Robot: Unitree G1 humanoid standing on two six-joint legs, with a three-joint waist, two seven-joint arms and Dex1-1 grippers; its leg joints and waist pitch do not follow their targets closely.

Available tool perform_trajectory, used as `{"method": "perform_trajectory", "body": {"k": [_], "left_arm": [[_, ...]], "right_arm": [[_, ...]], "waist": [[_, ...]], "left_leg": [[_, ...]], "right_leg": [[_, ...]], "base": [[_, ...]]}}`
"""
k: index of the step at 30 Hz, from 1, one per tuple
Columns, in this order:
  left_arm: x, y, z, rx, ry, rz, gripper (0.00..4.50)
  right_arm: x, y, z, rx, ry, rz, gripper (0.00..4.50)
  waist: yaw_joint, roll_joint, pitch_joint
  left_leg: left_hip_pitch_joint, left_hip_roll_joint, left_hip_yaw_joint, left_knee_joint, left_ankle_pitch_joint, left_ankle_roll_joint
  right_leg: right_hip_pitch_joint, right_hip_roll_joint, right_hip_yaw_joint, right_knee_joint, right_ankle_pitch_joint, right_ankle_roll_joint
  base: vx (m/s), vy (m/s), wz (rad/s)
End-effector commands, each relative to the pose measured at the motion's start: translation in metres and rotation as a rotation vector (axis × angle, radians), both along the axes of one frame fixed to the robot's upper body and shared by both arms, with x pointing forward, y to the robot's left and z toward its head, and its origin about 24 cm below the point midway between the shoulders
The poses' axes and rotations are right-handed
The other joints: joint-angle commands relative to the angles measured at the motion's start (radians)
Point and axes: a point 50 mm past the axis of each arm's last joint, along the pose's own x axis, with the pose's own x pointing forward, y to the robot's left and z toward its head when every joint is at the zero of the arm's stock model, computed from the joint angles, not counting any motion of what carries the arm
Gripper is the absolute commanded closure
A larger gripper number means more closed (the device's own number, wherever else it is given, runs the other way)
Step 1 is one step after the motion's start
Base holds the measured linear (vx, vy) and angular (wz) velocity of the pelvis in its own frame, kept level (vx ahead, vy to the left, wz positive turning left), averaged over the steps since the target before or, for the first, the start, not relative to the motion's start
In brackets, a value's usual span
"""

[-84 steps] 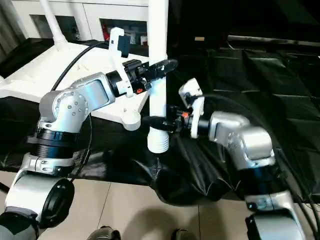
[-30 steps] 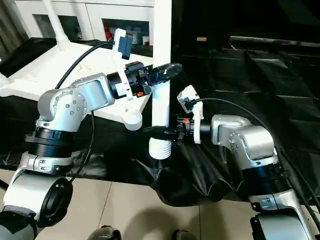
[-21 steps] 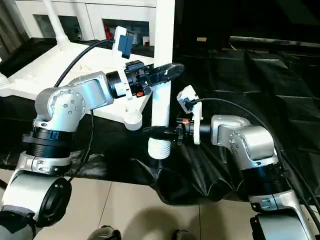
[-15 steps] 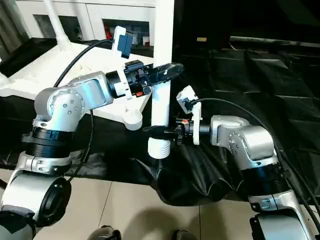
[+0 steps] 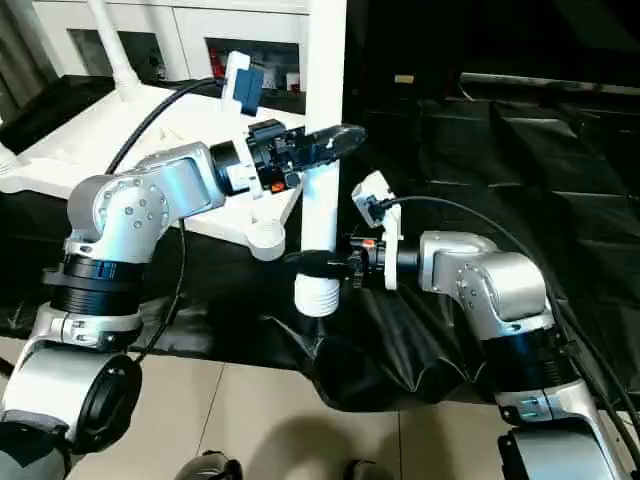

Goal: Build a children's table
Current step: Pick table leg

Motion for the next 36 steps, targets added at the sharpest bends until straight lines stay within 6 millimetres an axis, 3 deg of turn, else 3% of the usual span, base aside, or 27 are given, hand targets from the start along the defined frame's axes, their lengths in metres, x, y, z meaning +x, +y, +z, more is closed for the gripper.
{"method": "perform_trajectory", "body": {"k": [1,4,6,11,15,16,17,20,22,25,26,28,29,32,34,36], "left_arm": [[0.002,-0.001,0.013,-0.025,-0.026,0.010,2.15],[0.000,-0.001,0.014,-0.046,-0.034,-0.013,2.01],[0.002,0.000,0.015,-0.053,-0.050,0.020,1.74],[0.011,0.008,0.019,-0.117,-0.074,0.133,1.57],[0.010,0.022,0.023,-0.174,-0.121,0.194,1.57],[0.010,0.024,0.024,-0.182,-0.127,0.204,1.57],[0.009,0.030,0.023,-0.184,-0.138,0.230,1.57],[0.008,0.048,0.013,-0.142,-0.158,0.319,1.57],[0.006,0.054,0.009,-0.111,-0.172,0.344,1.57],[0.002,0.067,-0.002,-0.061,-0.186,0.413,1.57],[0.002,0.080,-0.010,-0.034,-0.167,0.508,1.57],[0.003,0.095,-0.025,0.065,-0.175,0.655,1.57],[0.002,0.097,-0.027,0.076,-0.177,0.670,1.57],[-0.010,0.114,-0.063,0.279,-0.179,0.824,1.57],[-0.019,0.118,-0.079,0.364,-0.185,0.881,1.57],[-0.026,0.120,-0.089,0.409,-0.215,0.955,1.57]], "right_arm": [[0.005,-0.005,0.001,-0.017,-0.020,-0.057,2.61],[0.007,-0.004,0.005,0.021,-0.054,-0.068,2.61],[0.008,-0.003,0.007,0.045,-0.064,-0.075,2.61],[0.008,0.000,0.014,0.136,-0.109,-0.112,2.61],[0.007,0.000,0.023,0.250,-0.141,-0.171,2.61],[0.007,-0.001,0.023,0.257,-0.144,-0.182,2.61],[0.007,-0.003,0.024,0.269,-0.150,-0.201,2.61],[0.006,-0.009,0.026,0.296,-0.164,-0.266,2.61],[0.005,-0.011,0.026,0.302,-0.169,-0.281,2.61],[0.002,-0.015,0.025,0.300,-0.181,-0.323,2.62],[0.001,-0.017,0.022,0.268,-0.189,-0.375,2.62],[0.001,-0.021,0.013,0.177,-0.219,-0.453,2.62],[0.001,-0.021,0.012,0.167,-0.223,-0.460,2.62],[0.001,-0.034,-0.006,0.024,-0.302,-0.648,2.62],[-0.002,-0.039,-0.012,-0.010,-0.357,-0.752,2.62],[-0.009,-0.040,-0.018,-0.016,-0.378,-0.829,2.62]], "waist": [[0.002,-0.012,-0.108],[0.004,-0.008,-0.109],[0.003,-0.011,-0.108],[0.004,-0.008,-0.110],[0.004,-0.015,-0.110],[0.005,-0.012,-0.110],[0.005,-0.017,-0.110],[0.002,-0.015,-0.109],[0.000,-0.012,-0.109],[0.002,-0.008,-0.109],[0.001,-0.003,-0.108],[-0.002,-0.002,-0.107],[-0.006,-0.004,-0.104],[-0.012,-0.004,-0.105],[-0.016,-0.004,-0.106],[-0.025,-0.010,-0.105]], "left_leg": [[0.014,-0.010,0.008,-0.061,-0.147,0.025],[0.014,-0.010,0.008,-0.060,-0.141,0.022],[0.012,-0.011,0.008,-0.061,-0.145,0.023],[0.012,-0.011,0.007,-0.062,-0.147,0.023],[0.015,-0.008,0.007,-0.063,-0.138,0.027],[0.013,-0.007,0.007,-0.063,-0.136,0.026],[0.013,-0.009,0.009,-0.063,-0.137,0.026],[0.011,-0.006,0.006,-0.067,-0.134,0.023],[0.017,-0.008,0.009,-0.065,-0.145,0.021],[0.017,-0.003,0.006,-0.069,-0.148,0.011],[0.016,-0.004,0.006,-0.069,-0.154,0.006],[0.017,-0.003,0.005,-0.071,-0.167,-0.003],[0.015,-0.005,0.006,-0.073,-0.177,-0.008],[0.015,-0.005,0.004,-0.077,-0.197,-0.023],[0.020,-0.005,0.006,-0.077,-0.226,-0.024],[0.018,-0.007,0.006,-0.079,-0.260,-0.017]], "right_leg": [[0.077,-0.036,0.006,-0.071,-0.310,-0.186],[0.076,-0.037,0.007,-0.070,-0.307,-0.185],[0.077,-0.036,0.006,-0.072,-0.307,-0.186],[0.079,-0.036,0.005,-0.071,-0.294,-0.185],[0.077,-0.036,0.005,-0.069,-0.290,-0.187],[0.077,-0.038,0.006,-0.067,-0.284,-0.192],[0.077,-0.037,0.005,-0.068,-0.286,-0.190],[0.078,-0.039,0.006,-0.063,-0.289,-0.177],[0.072,-0.036,0.007,-0.068,-0.316,-0.165],[0.070,-0.038,0.007,-0.067,-0.323,-0.155],[0.068,-0.037,0.007,-0.068,-0.326,-0.152],[0.066,-0.036,0.007,-0.071,-0.339,-0.141],[0.066,-0.034,0.007,-0.076,-0.358,-0.121],[0.060,-0.037,0.007,-0.083,-0.423,-0.074],[0.054,-0.035,0.007,-0.088,-0.466,-0.061],[0.049,-0.033,0.004,-0.099,-0.518,-0.039]], "base": [[0.000,0.000,0.00],[0.000,0.000,0.00],[0.000,0.000,0.00],[0.000,0.000,0.00],[0.000,0.000,0.00],[0.000,0.000,0.00],[0.000,0.000,0.00],[0.000,0.000,0.00],[0.000,0.000,0.00],[0.000,0.000,0.00],[0.000,0.000,0.00],[0.000,0.000,0.00],[0.000,0.000,0.00],[0.000,0.000,0.00],[0.000,0.000,0.00],[0.000,0.000,0.00]]}}
